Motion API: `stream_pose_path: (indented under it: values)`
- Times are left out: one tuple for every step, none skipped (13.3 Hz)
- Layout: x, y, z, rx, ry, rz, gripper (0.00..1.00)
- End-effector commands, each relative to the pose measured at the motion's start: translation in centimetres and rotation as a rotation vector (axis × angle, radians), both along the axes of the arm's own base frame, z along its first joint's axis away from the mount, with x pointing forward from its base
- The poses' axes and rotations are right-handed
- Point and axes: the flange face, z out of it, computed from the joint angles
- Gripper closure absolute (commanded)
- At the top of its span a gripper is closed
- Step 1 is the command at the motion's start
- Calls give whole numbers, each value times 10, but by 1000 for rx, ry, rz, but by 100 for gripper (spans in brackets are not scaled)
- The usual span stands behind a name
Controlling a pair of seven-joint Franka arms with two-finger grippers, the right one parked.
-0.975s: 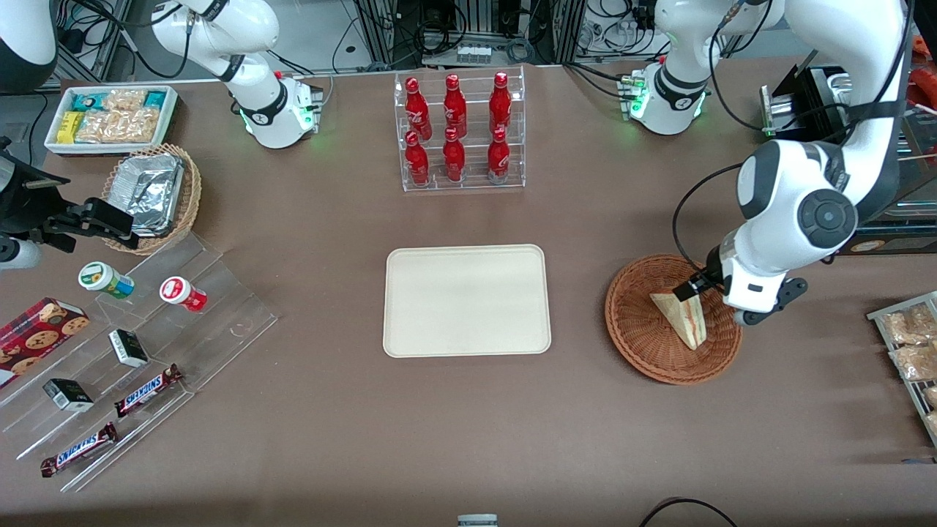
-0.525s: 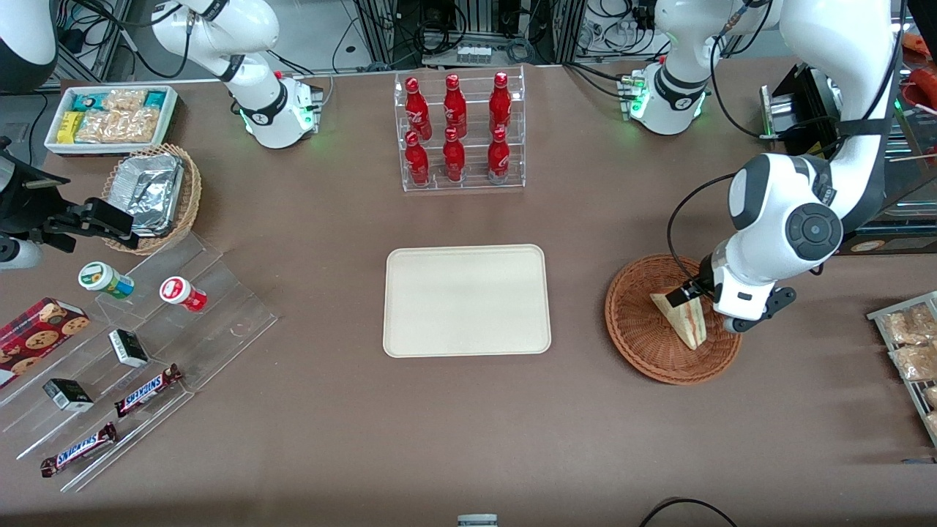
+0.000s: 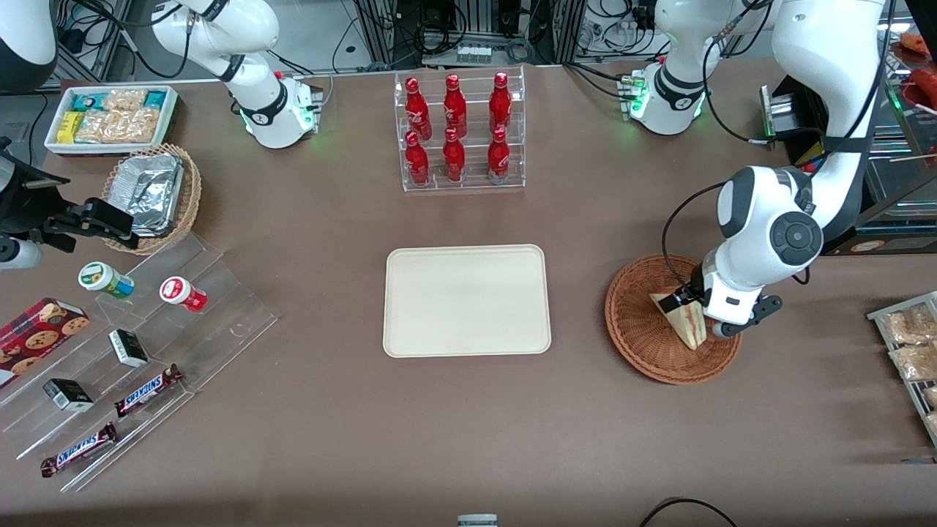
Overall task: Place sandwich from basket to tray
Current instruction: 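Lower the open left gripper onto the sandwich and close on it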
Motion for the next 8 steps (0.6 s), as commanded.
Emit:
stream_pose_path:
  values:
    - [-5, 2, -15, 1, -16, -29, 0]
    - [-6, 4, -18, 2, -16, -39, 0]
    - [-7, 5, -21, 1, -15, -44, 1]
    - [-8, 5, -24, 8, -10, -55, 1]
    - [-11, 5, -30, 18, -3, -67, 5]
    - [-12, 6, -32, 22, -1, -69, 13]
    - [-13, 8, -33, 25, 2, -68, 27]
    - [-15, 9, -35, 26, 7, -67, 40]
